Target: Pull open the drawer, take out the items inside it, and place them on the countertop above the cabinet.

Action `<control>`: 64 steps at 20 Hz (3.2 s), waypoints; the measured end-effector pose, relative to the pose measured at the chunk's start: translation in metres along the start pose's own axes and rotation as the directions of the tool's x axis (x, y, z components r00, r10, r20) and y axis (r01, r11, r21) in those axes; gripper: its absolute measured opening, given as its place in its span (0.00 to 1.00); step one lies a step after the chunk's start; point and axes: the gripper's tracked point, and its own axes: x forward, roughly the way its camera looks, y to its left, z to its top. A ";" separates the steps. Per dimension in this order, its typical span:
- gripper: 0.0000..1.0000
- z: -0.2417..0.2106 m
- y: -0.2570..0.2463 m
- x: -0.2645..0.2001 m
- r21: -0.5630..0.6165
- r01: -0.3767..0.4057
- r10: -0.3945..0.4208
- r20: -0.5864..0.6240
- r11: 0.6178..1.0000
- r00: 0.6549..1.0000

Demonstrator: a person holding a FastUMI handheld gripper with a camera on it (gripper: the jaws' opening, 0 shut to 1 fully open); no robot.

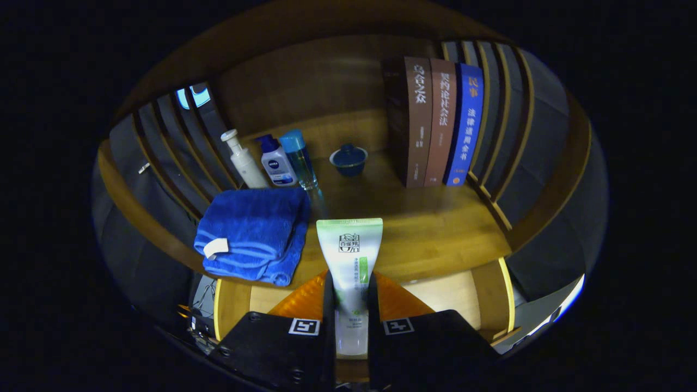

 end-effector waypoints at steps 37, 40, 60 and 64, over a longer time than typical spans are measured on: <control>1.00 0.053 0.020 0.005 -0.054 -0.004 0.022 0.338 0.999 0.941; 1.00 0.050 0.032 -0.044 -0.063 -0.006 0.035 0.460 0.998 0.887; 1.00 -0.145 0.028 -0.179 -0.100 0.058 0.031 0.717 0.993 0.696; 1.00 -0.192 0.017 -0.152 -0.093 0.065 0.018 0.696 0.994 0.718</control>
